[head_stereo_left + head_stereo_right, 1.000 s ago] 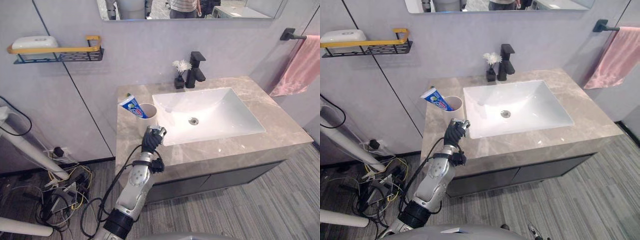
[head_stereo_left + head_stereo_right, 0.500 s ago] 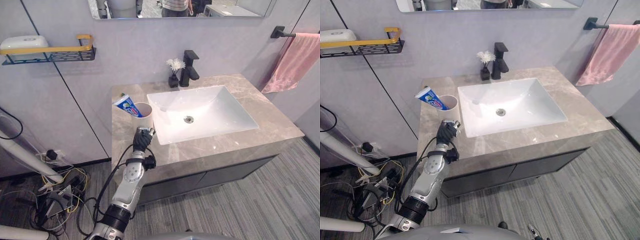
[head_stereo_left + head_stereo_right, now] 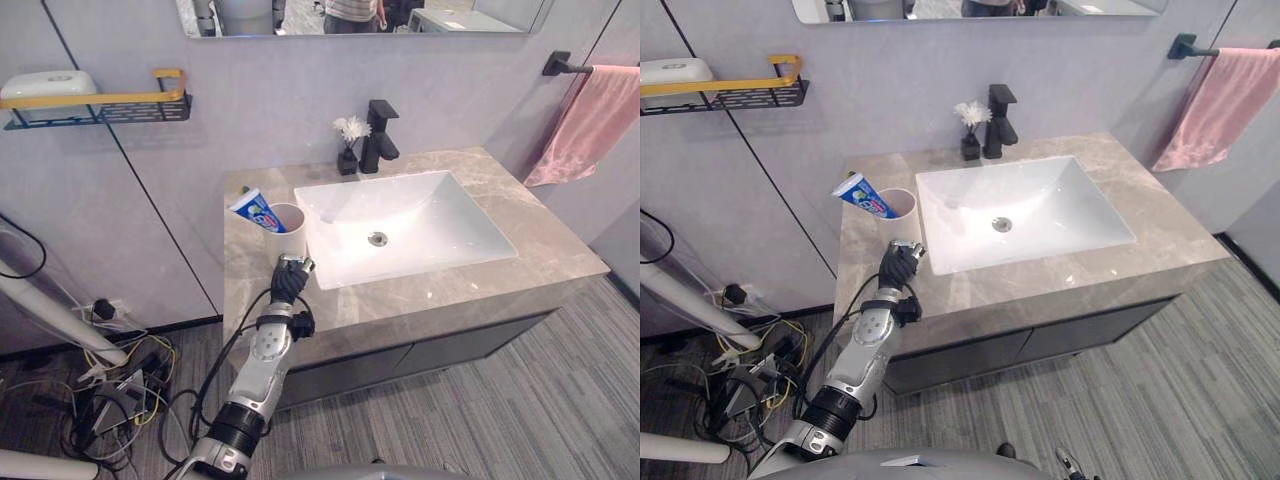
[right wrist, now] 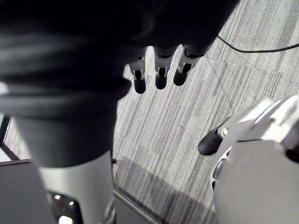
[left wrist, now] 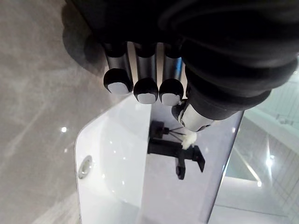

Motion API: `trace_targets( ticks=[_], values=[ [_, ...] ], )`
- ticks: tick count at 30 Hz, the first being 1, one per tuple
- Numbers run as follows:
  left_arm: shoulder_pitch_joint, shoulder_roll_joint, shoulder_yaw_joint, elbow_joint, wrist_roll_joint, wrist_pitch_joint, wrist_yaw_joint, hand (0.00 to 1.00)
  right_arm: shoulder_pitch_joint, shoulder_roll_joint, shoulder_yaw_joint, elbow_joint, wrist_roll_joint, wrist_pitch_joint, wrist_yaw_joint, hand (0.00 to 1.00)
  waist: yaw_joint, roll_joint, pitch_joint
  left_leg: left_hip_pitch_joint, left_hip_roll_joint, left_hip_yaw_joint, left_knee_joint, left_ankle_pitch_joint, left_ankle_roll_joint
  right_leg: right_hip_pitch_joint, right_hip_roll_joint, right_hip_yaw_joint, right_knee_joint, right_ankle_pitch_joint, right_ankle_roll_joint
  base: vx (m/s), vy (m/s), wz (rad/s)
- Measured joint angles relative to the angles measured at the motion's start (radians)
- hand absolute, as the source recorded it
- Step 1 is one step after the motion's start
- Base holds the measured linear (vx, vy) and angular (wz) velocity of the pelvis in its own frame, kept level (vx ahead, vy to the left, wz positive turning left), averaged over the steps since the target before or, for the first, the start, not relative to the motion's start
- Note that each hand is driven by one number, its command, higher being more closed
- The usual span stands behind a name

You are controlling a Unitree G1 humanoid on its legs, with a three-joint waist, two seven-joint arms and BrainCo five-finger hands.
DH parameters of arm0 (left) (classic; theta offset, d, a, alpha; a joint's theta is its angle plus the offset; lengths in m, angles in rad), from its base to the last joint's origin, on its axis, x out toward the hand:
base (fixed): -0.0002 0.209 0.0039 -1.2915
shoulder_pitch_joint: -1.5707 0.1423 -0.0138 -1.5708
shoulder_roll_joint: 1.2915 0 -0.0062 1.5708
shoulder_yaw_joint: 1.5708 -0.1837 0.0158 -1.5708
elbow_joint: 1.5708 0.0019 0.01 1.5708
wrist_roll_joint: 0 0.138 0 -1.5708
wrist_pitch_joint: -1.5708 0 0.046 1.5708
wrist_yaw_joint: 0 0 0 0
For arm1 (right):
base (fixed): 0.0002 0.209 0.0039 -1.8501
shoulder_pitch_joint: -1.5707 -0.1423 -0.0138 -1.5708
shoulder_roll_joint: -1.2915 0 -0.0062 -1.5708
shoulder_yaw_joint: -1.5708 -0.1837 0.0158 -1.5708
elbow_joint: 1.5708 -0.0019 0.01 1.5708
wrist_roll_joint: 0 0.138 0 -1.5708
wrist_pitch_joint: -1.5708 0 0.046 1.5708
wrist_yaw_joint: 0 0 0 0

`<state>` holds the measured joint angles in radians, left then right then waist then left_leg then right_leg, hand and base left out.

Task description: Organize washtable

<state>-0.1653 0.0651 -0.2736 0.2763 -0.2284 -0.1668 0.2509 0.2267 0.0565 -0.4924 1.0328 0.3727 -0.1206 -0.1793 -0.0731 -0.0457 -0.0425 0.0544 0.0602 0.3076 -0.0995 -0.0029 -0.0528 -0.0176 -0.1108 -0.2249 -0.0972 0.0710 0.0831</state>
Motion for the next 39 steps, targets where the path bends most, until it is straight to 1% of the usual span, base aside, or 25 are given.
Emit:
trace_targets(
  ticks=[8,16,18,21,25,33,39],
  values=[
    [-0.052,-0.012,0.011,0.063,-0.001,-0.006,0.008,1.00,0.000,-0.001,0.004,-0.001,0.000,0.000,0.000,0.00,-0.001,0.000,0.000,0.001,-0.001,0.015,0.004,-0.001,0.000,-0.007,0.001,0.017,0.000,0.006,0.000,0.00,0.003,-0.05],
    [-0.114,-0.029,0.056,0.131,-0.002,0.001,0.046,1.00,0.001,-0.001,0.007,-0.002,0.000,0.000,0.000,0.00,-0.005,0.000,0.000,0.002,-0.001,0.025,0.005,-0.001,0.000,-0.013,0.001,0.026,-0.001,0.009,-0.001,0.00,0.001,-0.03],
    [-0.120,-0.033,0.077,0.137,-0.003,-0.001,0.048,1.00,0.001,0.000,0.007,-0.003,0.000,0.000,0.000,0.00,-0.005,0.000,0.000,0.002,-0.001,0.034,0.004,-0.001,0.000,-0.015,0.002,0.035,-0.001,0.011,-0.002,0.01,0.002,-0.13],
    [-0.154,-0.035,0.109,0.174,-0.005,0.002,0.070,1.00,0.001,0.000,0.007,-0.004,-0.001,0.000,0.000,0.00,-0.006,0.001,0.000,0.007,-0.002,0.045,0.005,-0.004,0.001,-0.017,0.002,0.047,-0.001,0.014,0.000,0.00,0.008,-0.11],
    [-0.177,-0.036,0.164,0.194,-0.015,0.006,0.093,1.00,0.001,0.000,0.008,-0.008,-0.001,0.001,0.000,0.00,-0.026,0.001,0.000,0.007,-0.002,0.050,0.002,-0.006,-0.001,-0.019,0.003,0.051,-0.001,0.014,0.000,0.00,0.000,-0.01],
    [-0.201,-0.044,0.226,0.199,-0.042,0.006,0.116,1.00,0.003,0.000,0.008,-0.012,-0.002,0.001,0.001,0.00,-0.028,0.003,0.001,0.007,-0.001,0.074,0.005,-0.012,-0.001,-0.032,0.005,0.075,-0.001,0.017,-0.001,0.01,0.002,-0.08],
    [-0.251,-0.055,0.278,0.236,-0.077,0.007,0.143,1.00,0.004,0.000,0.008,-0.021,-0.002,0.001,0.003,0.00,-0.031,0.006,0.003,0.009,-0.001,0.089,0.005,-0.015,-0.002,-0.035,0.007,0.083,-0.001,0.017,-0.002,0.00,0.000,-0.04]
  ],
)
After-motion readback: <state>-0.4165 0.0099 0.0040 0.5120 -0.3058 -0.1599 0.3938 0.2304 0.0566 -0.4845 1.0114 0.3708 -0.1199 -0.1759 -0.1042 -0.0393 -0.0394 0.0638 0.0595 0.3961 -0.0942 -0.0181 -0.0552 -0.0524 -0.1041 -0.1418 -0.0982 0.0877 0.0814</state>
